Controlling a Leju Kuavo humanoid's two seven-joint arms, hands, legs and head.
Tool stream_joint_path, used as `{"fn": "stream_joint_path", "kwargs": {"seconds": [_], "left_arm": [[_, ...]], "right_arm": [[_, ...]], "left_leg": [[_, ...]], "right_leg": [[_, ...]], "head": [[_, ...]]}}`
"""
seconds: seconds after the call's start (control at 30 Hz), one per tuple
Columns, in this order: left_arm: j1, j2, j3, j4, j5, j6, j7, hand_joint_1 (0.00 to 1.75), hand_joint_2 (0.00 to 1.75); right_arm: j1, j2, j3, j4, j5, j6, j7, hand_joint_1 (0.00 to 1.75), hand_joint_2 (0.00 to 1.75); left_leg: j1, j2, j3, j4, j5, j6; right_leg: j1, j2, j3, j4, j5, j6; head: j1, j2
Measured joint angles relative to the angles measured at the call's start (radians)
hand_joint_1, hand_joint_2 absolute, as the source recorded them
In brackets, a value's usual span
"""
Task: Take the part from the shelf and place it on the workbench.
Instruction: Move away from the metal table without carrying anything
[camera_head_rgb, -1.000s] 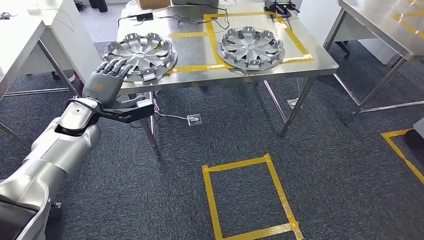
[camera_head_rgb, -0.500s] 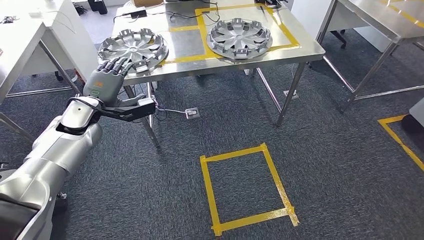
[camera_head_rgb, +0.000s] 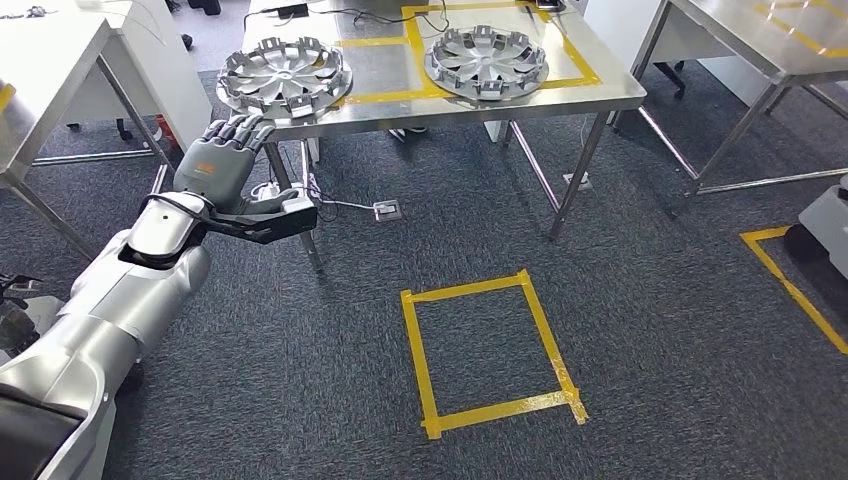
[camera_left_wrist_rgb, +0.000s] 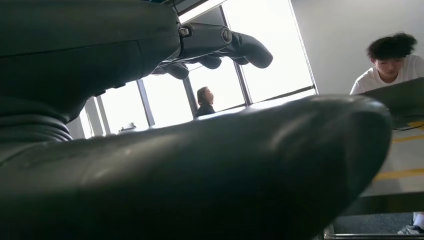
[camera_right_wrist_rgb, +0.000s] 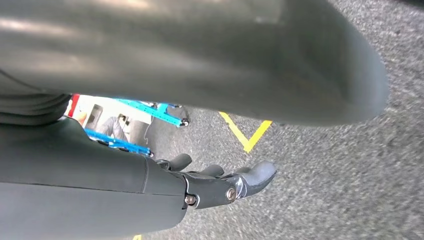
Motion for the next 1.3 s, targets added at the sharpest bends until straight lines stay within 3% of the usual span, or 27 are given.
{"fn": "stream_joint_path", "kwargs": {"seconds": [0.07,0.2,0.27,0.33,0.4,0.43,0.47,0.53,0.57,0.6,0.63,0.7,0.77,0.83,0.9,0.93,1.03,1.1,1.13,1.2,1.27,1.3], "left_arm": [[0.004,0.0,0.0,0.001,0.0,-0.001,0.0,0.0,0.0],[0.006,0.0,0.0,0.001,0.0,-0.002,0.0,0.0,0.0],[0.007,0.0,0.0,0.001,0.0,-0.002,0.0,0.0,0.0],[0.007,0.0,0.0,-0.001,0.0,-0.002,0.0,0.0,0.0],[0.007,0.001,0.0,-0.001,0.002,-0.003,-0.001,0.0,0.0],[0.007,0.002,0.0,-0.002,0.004,-0.004,-0.002,0.0,0.0],[0.008,0.003,0.0,-0.001,0.007,-0.005,-0.003,0.0,0.0],[0.013,0.003,0.0,0.001,0.018,-0.005,-0.004,0.0,0.0],[0.018,0.004,0.0,0.001,0.026,-0.006,-0.007,0.0,0.0],[0.026,0.004,0.002,0.002,0.038,-0.008,-0.011,0.0,0.0],[0.036,0.005,0.006,0.002,0.055,-0.011,-0.016,0.0,0.0],[0.061,0.003,0.02,0.002,0.11,-0.019,-0.037,0.0,0.0],[0.099,-0.001,0.05,0.0,0.185,-0.026,-0.068,0.0,0.0],[0.146,-0.006,0.082,0.0,0.231,-0.025,-0.09,0.0,0.0],[0.189,-0.009,0.104,0.001,0.27,-0.04,-0.106,0.0,0.0],[0.211,-0.011,0.122,0.001,0.308,-0.06,-0.116,0.0,0.0],[0.324,-0.021,0.213,0.006,0.455,-0.113,-0.134,0.0,0.0],[0.442,-0.024,0.278,0.017,0.538,-0.125,-0.124,0.0,0.0],[0.503,-0.025,0.31,0.024,0.581,-0.133,-0.106,0.0,0.0],[0.612,-0.028,0.382,0.037,0.676,-0.149,-0.046,0.0,0.0],[0.71,-0.029,0.477,0.048,0.781,-0.156,0.026,0.0,0.0],[0.757,-0.027,0.527,0.054,0.834,-0.155,0.062,0.0,0.0]], "right_arm": [[0.0,0.0,-0.002,0.0,-0.002,-0.001,0.0,0.0,0.0],[0.0,0.0,-0.003,0.0,-0.002,-0.001,0.0,0.0,0.0],[0.0,-0.001,-0.003,0.0,-0.002,-0.001,0.0,0.0,0.0],[-0.001,-0.002,-0.004,0.0,-0.002,-0.001,0.0,0.0,0.0],[-0.002,-0.002,-0.004,0.0,-0.002,-0.001,0.0,0.0,0.0],[-0.003,-0.002,-0.004,0.0,-0.003,-0.001,0.0,0.0,0.0],[-0.003,-0.001,-0.004,0.0,-0.003,-0.001,-0.001,0.0,0.0],[-0.003,-0.001,-0.005,0.0,-0.004,-0.001,-0.002,0.0,0.0],[-0.003,-0.001,-0.005,0.0,-0.004,-0.001,-0.002,0.0,0.0],[-0.002,-0.001,-0.005,0.0,-0.004,-0.001,-0.002,0.0,0.0],[-0.002,-0.001,-0.005,0.0,-0.003,-0.001,-0.002,0.0,0.0],[-0.002,-0.001,-0.005,0.0,-0.003,-0.001,-0.002,0.0,0.0],[0.0,0.001,-0.006,0.0,-0.003,-0.001,-0.002,0.0,0.0],[0.001,0.003,-0.01,0.0,-0.004,-0.001,-0.002,0.0,0.0],[0.002,0.002,-0.015,0.0,-0.005,-0.001,-0.002,0.0,0.0],[0.003,0.001,-0.017,0.0,-0.006,-0.001,-0.003,0.0,0.0],[0.008,-0.002,-0.024,0.0,-0.012,0.0,-0.008,0.0,0.0],[0.014,-0.006,-0.027,0.0,-0.013,0.0,-0.008,0.0,0.0],[0.018,-0.008,-0.028,0.0,-0.013,-0.001,-0.005,0.0,0.0],[0.025,-0.01,-0.03,0.0,-0.015,-0.001,0.003,0.0,0.0],[0.033,-0.007,-0.033,0.0,-0.019,-0.001,0.006,0.0,0.0],[0.037,-0.005,-0.036,0.0,-0.022,-0.001,0.004,0.0,0.0]], "left_leg": [[0.0,0.0,-0.022,0.002,0.015,-0.002],[0.001,0.0,-0.028,0.003,0.019,-0.003],[0.001,0.001,-0.037,0.005,0.025,-0.005],[0.002,0.0,-0.06,0.012,0.044,-0.015],[0.002,-0.001,-0.088,0.019,0.055,-0.042],[0.002,-0.002,-0.103,0.04,0.034,-0.055],[0.004,-0.002,-0.119,0.079,-0.007,-0.064],[0.004,-0.002,-0.148,0.208,-0.103,-0.07],[0.004,-0.002,-0.153,0.264,-0.122,-0.071],[0.004,-0.002,-0.148,0.298,-0.117,-0.07],[0.003,-0.002,-0.128,0.297,-0.094,-0.066],[-0.003,-0.003,-0.043,0.206,-0.056,-0.047],[-0.011,0.0,0.054,0.069,-0.077,-0.027],[-0.018,0.002,0.093,0.002,-0.1,-0.019],[-0.014,0.001,0.094,-0.012,-0.085,-0.012],[-0.009,0.0,0.094,-0.018,-0.075,-0.007],[-0.003,-0.003,0.083,-0.023,-0.056,-0.001],[-0.001,-0.004,0.073,-0.018,-0.052,-0.005],[0.002,-0.009,0.067,-0.012,-0.052,-0.008],[0.01,-0.022,0.054,0.003,-0.054,-0.019],[0.012,-0.035,0.041,0.016,-0.06,-0.035],[0.011,-0.04,0.038,0.019,-0.061,-0.042]], "right_leg": [[0.0,0.0,0.01,0.033,0.012,0.002],[-0.001,0.0,0.018,0.029,0.022,0.003],[-0.001,0.0,0.039,0.006,0.04,0.003],[-0.001,0.002,0.122,-0.105,0.056,-0.002],[0.001,0.002,0.185,-0.224,0.062,-0.028],[0.002,0.002,0.187,-0.253,0.063,-0.043],[0.001,0.0,0.171,-0.253,0.081,-0.053],[0.003,0.0,0.143,-0.253,0.103,-0.058],[0.004,0.0,0.129,-0.253,0.114,-0.059],[0.005,0.0,0.114,-0.253,0.123,-0.059],[0.007,0.0,0.101,-0.253,0.132,-0.059],[0.009,-0.001,0.081,-0.253,0.15,-0.057],[0.01,-0.002,0.072,-0.254,0.166,-0.05],[0.006,-0.003,0.073,-0.26,0.179,-0.036],[0.004,-0.003,0.071,-0.261,0.181,-0.024],[0.004,-0.001,0.065,-0.245,0.165,-0.019],[0.0,0.002,0.011,-0.088,0.061,-0.006],[-0.004,0.002,-0.004,-0.007,0.024,0.003],[-0.007,0.002,0.015,-0.02,0.031,0.008],[-0.016,0.019,0.097,-0.138,0.063,0.016],[-0.018,0.045,0.157,-0.232,0.073,0.011],[-0.016,0.051,0.166,-0.245,0.066,0.004]], "head": [[0.0,0.0],[0.0,0.0],[0.0,0.0],[0.0,0.0],[-0.001,0.0],[-0.002,0.0],[-0.002,0.0],[-0.004,0.0],[-0.003,0.0],[-0.004,0.0],[-0.004,0.0],[-0.003,0.0],[-0.003,0.0],[-0.003,0.0],[-0.003,0.0],[-0.002,0.0],[0.001,0.0],[0.001,0.0],[0.001,0.0],[0.001,0.0],[0.002,0.0],[0.002,0.0]]}}
